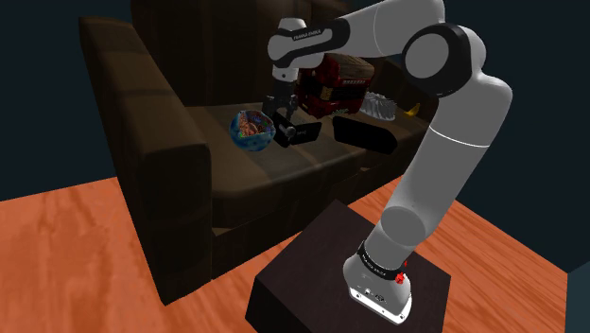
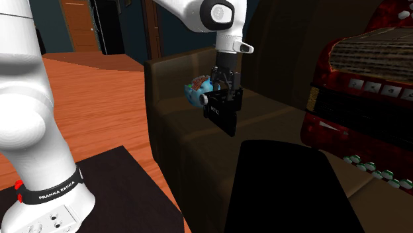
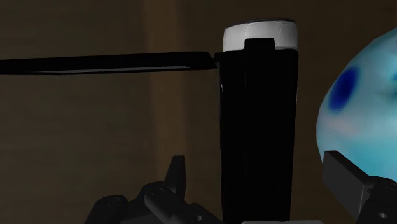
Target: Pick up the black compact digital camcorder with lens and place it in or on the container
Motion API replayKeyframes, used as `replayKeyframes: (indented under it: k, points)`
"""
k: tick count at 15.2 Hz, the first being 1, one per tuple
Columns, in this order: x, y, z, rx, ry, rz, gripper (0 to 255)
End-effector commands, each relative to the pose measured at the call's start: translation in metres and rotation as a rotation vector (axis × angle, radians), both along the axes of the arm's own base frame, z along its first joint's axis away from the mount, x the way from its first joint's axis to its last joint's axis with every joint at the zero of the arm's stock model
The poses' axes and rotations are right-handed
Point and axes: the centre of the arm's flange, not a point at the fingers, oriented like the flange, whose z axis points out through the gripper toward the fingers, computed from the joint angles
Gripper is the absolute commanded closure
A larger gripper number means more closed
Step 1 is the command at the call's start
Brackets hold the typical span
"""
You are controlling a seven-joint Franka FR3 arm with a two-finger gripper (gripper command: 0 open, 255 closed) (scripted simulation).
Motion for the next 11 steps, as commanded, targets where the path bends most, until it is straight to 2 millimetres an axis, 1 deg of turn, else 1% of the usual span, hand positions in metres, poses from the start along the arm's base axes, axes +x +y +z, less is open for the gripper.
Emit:
replayKeyframes:
  k: [1,5,6,11]
  points:
    - [0.0002,0.0002,-0.0008,0.000,0.000,0.000,0]
    - [0.0002,0.0002,-0.0008,0.000,0.000,0.000,0]
    - [0.0002,0.0002,-0.0008,0.000,0.000,0.000,255]
    - [0.0002,0.0002,-0.0008,0.000,0.000,0.000,255]
